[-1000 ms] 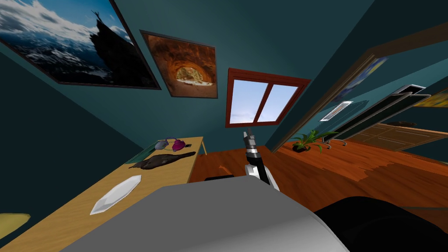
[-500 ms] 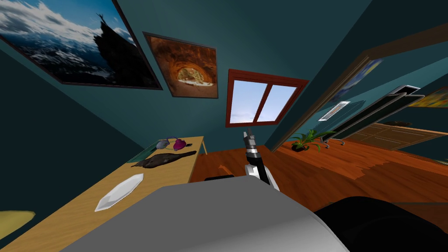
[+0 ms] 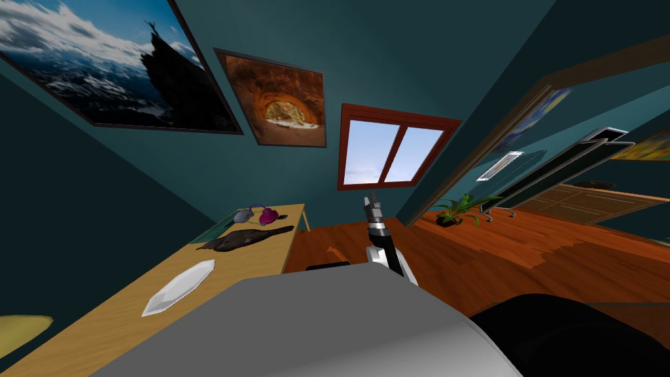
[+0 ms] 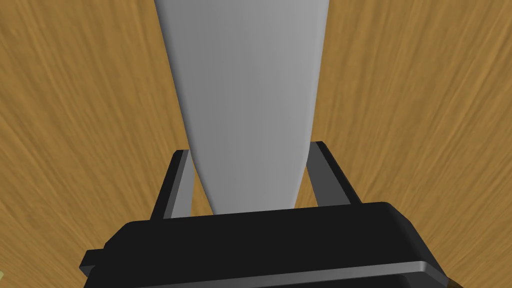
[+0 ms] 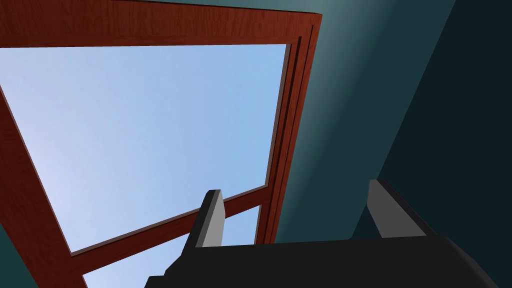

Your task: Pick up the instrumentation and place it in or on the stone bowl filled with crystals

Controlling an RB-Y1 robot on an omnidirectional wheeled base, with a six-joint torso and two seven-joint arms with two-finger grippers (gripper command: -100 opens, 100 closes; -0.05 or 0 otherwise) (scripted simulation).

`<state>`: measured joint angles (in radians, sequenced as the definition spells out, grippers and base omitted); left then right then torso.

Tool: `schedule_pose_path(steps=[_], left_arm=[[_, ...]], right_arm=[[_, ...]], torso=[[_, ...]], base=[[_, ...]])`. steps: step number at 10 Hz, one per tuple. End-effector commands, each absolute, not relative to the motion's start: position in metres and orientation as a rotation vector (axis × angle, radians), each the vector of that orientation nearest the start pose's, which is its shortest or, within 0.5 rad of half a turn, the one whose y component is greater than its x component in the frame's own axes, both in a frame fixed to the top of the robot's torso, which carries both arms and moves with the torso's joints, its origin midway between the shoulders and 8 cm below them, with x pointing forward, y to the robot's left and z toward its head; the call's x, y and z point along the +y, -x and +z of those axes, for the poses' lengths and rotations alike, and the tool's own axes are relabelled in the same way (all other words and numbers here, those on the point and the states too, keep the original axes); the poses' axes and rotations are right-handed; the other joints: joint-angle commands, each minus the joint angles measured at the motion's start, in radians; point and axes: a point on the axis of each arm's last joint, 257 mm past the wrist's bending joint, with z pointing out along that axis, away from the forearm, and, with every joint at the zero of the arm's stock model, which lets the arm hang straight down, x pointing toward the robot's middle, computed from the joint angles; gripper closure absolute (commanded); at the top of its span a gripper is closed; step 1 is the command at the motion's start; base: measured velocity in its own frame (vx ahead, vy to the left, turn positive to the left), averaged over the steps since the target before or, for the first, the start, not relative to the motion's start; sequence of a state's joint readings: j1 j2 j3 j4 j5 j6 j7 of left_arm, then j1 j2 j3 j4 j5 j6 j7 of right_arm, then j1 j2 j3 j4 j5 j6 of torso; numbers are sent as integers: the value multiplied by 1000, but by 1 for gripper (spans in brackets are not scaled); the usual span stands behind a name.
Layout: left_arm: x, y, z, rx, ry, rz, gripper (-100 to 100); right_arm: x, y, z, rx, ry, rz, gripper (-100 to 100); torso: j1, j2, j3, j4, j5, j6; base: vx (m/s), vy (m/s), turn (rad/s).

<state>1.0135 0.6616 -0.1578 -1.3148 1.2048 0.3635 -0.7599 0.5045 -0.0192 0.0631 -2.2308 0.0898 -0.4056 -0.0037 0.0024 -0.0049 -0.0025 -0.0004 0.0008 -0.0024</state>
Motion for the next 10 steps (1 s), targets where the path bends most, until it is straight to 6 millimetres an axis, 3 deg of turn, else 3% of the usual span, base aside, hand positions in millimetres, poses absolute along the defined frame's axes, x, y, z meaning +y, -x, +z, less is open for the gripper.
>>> schedule_pose_path(steps=[1,5,6,7,9,10], left_arm=[[440,169,-540,2158,2259,-5,100],[445,175,-527,2163,2260,-2,100],[445,175,-526,2163,2260,-2,0],[481,197,-505,2162,2235,102,100],[481,198,-505,2163,2235,104,100],[499,210,-492,2161,2221,160,100]], right_arm=[[-251,-371,-20,786,-713,1273,0],[-251,-371,-20,786,-713,1273,0],[-251,-371,-20,786,-713,1273,0],[-251,-371,-20,786,-713,1273,0],[-251,-371,-20,786,-714,1273,0],[-251,-371,-20,786,-713,1273,0]], torso=[[0,0,0,0,0,0],[-2,-3,-2,-1,-1,0],[-2,-2,-1,-1,-1,0],[-1,-1,-1,-1,0,0],[-2,-5,-3,-2,-2,1],[-3,-4,-3,-2,-1,1]], base=[[23,-20,12],[32,-22,12],[0,0,0],[73,-31,-60],[50,-31,-16],[39,-54,-51]])
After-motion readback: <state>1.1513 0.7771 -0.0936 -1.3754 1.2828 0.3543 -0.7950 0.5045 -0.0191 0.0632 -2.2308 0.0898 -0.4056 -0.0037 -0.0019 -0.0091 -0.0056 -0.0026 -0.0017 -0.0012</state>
